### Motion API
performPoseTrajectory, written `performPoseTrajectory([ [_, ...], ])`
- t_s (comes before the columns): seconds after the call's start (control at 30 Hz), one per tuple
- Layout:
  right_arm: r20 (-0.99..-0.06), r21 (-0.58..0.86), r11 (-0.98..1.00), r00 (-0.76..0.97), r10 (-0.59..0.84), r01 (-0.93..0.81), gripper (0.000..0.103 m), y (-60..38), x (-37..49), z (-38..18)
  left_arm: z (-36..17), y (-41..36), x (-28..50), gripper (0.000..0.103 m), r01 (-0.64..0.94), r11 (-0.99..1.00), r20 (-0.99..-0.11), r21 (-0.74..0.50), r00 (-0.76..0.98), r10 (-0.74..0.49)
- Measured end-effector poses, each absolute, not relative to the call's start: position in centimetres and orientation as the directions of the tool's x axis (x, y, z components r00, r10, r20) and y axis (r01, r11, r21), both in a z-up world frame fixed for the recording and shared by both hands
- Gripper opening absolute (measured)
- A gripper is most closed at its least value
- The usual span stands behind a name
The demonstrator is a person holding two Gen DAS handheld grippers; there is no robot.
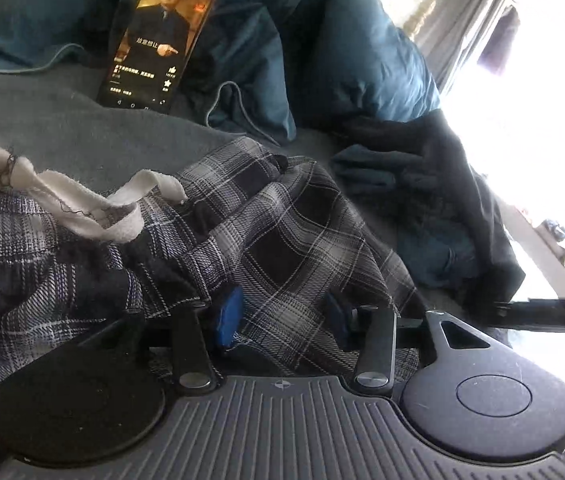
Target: Fold clothes
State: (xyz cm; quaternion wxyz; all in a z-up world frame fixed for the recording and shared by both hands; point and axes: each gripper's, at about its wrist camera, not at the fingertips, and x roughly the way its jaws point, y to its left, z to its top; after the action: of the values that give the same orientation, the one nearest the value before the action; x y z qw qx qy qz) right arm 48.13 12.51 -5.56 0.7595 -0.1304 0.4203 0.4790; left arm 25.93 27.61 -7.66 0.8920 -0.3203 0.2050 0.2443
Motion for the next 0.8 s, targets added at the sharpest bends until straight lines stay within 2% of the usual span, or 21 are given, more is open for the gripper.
performPoseTrajectory([
  [0.13, -0.804, 0.229, 0.496, 0.124, 0.581, -0.838, 0.051, 13.4, 48.9, -7.7, -7.7, 27.6, 25.8, 0.045, -0.566, 0.675, -0.518, -0.473, 0.799, 0.307],
  [0.2, -0.816, 0.19, 0.477, 0.132, 0.563, -0.858, 0.046, 13.7, 48.3, -8.0, -7.7, 27.5, 25.7, 0.045, -0.566, 0.676, -0.517, -0.473, 0.799, 0.308],
  [0.3, -0.813, 0.114, 0.444, 0.173, 0.556, -0.889, 0.001, 13.9, 47.0, -7.3, -7.6, 27.5, 25.8, 0.045, -0.567, 0.677, -0.516, -0.47, 0.799, 0.311],
  [0.5, -0.704, -0.067, 0.453, 0.364, 0.61, -0.889, 0.001, 13.3, 45.8, -3.9, -7.7, 27.5, 25.9, 0.045, -0.569, 0.675, -0.514, -0.47, 0.798, 0.315],
  [0.6, -0.67, -0.056, 0.478, 0.388, 0.633, -0.877, 0.001, 13.2, 46.6, -3.5, -7.7, 27.5, 25.8, 0.044, -0.571, 0.673, -0.513, -0.47, 0.797, 0.318],
  [0.8, -0.651, -0.127, 0.526, 0.471, 0.595, -0.841, 0.001, 14.9, 47.9, -5.8, -7.6, 27.3, 25.8, 0.043, -0.58, 0.674, -0.514, -0.457, 0.791, 0.332],
])
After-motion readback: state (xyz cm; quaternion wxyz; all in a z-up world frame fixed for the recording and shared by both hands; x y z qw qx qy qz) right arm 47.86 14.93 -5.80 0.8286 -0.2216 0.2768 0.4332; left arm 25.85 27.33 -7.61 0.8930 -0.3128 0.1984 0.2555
